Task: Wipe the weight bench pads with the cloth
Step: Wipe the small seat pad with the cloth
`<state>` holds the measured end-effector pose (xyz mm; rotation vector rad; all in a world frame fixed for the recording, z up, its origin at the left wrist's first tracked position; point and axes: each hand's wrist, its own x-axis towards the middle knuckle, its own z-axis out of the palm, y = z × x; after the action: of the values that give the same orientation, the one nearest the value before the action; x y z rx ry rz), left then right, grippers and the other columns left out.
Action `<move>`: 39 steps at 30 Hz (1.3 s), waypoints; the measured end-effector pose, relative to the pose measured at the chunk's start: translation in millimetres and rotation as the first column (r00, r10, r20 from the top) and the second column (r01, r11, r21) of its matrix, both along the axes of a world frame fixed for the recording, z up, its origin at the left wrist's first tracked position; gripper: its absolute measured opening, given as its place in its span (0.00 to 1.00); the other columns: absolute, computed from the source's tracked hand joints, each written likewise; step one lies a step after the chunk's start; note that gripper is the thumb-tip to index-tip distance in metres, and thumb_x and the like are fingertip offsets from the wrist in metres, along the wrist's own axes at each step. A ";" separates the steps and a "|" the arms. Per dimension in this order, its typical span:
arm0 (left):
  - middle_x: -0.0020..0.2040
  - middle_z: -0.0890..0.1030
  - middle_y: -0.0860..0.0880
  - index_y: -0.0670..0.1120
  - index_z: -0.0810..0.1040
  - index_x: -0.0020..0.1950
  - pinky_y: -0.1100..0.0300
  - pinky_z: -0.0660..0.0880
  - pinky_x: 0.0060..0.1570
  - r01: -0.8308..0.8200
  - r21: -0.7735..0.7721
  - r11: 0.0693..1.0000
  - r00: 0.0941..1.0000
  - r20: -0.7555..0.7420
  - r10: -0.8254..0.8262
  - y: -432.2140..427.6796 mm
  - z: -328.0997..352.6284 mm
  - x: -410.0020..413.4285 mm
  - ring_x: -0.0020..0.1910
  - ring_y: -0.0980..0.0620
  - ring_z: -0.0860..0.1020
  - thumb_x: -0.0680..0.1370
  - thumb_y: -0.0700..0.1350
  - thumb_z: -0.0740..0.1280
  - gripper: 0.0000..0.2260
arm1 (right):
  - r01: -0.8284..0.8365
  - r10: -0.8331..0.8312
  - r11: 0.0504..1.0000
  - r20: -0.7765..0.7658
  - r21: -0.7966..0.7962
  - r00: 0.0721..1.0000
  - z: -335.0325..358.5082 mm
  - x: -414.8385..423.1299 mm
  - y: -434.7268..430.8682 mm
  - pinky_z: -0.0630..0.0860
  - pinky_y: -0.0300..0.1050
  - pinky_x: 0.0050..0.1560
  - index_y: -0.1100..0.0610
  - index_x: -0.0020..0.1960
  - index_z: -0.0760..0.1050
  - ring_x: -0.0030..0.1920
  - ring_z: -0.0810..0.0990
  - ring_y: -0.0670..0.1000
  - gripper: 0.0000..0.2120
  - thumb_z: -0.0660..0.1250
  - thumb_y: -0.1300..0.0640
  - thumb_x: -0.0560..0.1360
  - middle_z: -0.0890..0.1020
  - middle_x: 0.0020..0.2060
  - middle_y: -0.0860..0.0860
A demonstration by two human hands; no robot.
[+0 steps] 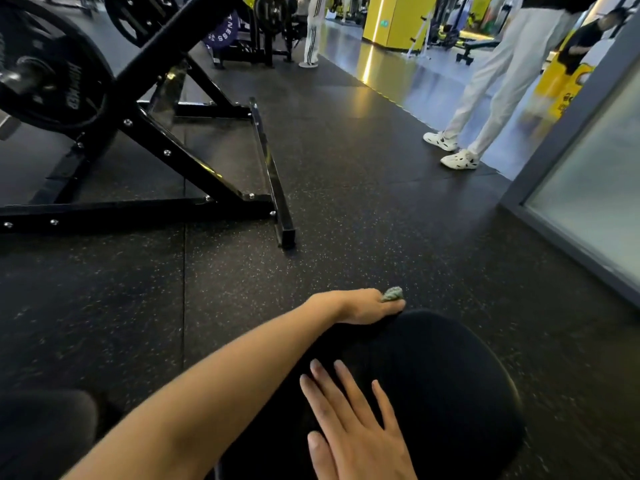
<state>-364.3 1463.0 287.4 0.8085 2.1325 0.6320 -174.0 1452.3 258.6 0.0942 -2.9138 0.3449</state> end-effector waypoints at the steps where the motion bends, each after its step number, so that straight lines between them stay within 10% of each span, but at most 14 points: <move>1: 0.56 0.79 0.44 0.43 0.77 0.58 0.52 0.70 0.58 0.002 0.026 1.000 1.000 0.006 -0.002 -16.6 -2.3 -3.7 0.55 0.46 0.77 0.79 0.62 0.54 0.25 | 0.001 -0.001 1.000 -0.005 0.005 1.000 1.5 0.5 -0.2 0.51 0.48 0.67 0.43 0.67 0.68 0.70 0.57 0.44 0.32 0.57 0.42 0.63 0.69 0.68 0.40; 6: 0.30 0.71 0.53 0.48 0.72 0.34 0.64 0.67 0.33 -0.060 0.109 0.992 0.995 -0.071 0.068 -127.4 -2.4 -15.9 0.27 0.59 0.68 0.78 0.57 0.60 0.18 | -0.030 0.033 0.999 -0.081 0.045 0.996 -1.1 3.3 3.3 0.52 0.51 0.66 0.45 0.67 0.68 0.71 0.61 0.47 0.29 0.56 0.43 0.66 0.72 0.67 0.42; 15: 0.38 0.77 0.44 0.44 0.75 0.40 0.58 0.69 0.40 -0.063 -0.033 0.997 0.951 -0.304 0.051 -92.2 -0.2 -6.2 0.40 0.46 0.76 0.81 0.55 0.55 0.19 | 0.006 0.002 0.998 -0.129 0.058 0.992 -3.3 5.2 -1.0 0.58 0.54 0.63 0.46 0.67 0.70 0.69 0.66 0.48 0.29 0.56 0.43 0.67 0.71 0.69 0.43; 18: 0.47 0.77 0.42 0.39 0.76 0.54 0.56 0.69 0.46 0.064 0.005 0.998 0.954 -0.294 -0.060 4.5 2.7 2.6 0.47 0.43 0.76 0.82 0.54 0.54 0.21 | 0.013 -0.006 0.998 -0.117 0.060 0.993 -2.0 3.9 -0.1 0.61 0.55 0.61 0.45 0.66 0.70 0.68 0.67 0.47 0.29 0.57 0.43 0.66 0.73 0.67 0.42; 25: 0.49 0.75 0.44 0.43 0.74 0.51 0.57 0.66 0.47 0.091 0.004 0.996 0.982 -0.167 -0.089 65.3 9.4 16.1 0.49 0.45 0.75 0.80 0.59 0.54 0.20 | -0.013 0.017 0.998 -0.073 0.058 0.997 4.4 8.6 2.6 0.61 0.54 0.61 0.45 0.60 0.76 0.68 0.70 0.48 0.22 0.57 0.43 0.68 0.78 0.61 0.41; 33: 0.33 0.75 0.50 0.48 0.71 0.33 0.58 0.67 0.34 -0.297 0.061 0.953 0.922 -0.242 0.302 -121.8 5.1 19.2 0.33 0.53 0.73 0.80 0.57 0.58 0.20 | -0.037 0.037 0.999 -0.002 -0.011 0.999 8.5 17.1 2.0 0.56 0.55 0.66 0.47 0.72 0.64 0.73 0.62 0.47 0.24 0.51 0.46 0.78 0.65 0.72 0.43; 39: 0.38 0.78 0.41 0.40 0.78 0.44 0.59 0.69 0.34 -0.729 0.225 0.647 0.654 -0.049 0.755 -208.2 -8.7 92.8 0.36 0.50 0.73 0.80 0.55 0.58 0.20 | -0.033 0.033 0.999 0.010 0.001 0.999 11.5 19.1 1.3 0.61 0.56 0.69 0.48 0.71 0.67 0.72 0.64 0.48 0.23 0.49 0.46 0.78 0.68 0.71 0.43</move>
<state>-271.5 1254.8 278.7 -0.0108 2.5451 1.2449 -154.9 1453.6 270.0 0.1414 -2.9252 0.3502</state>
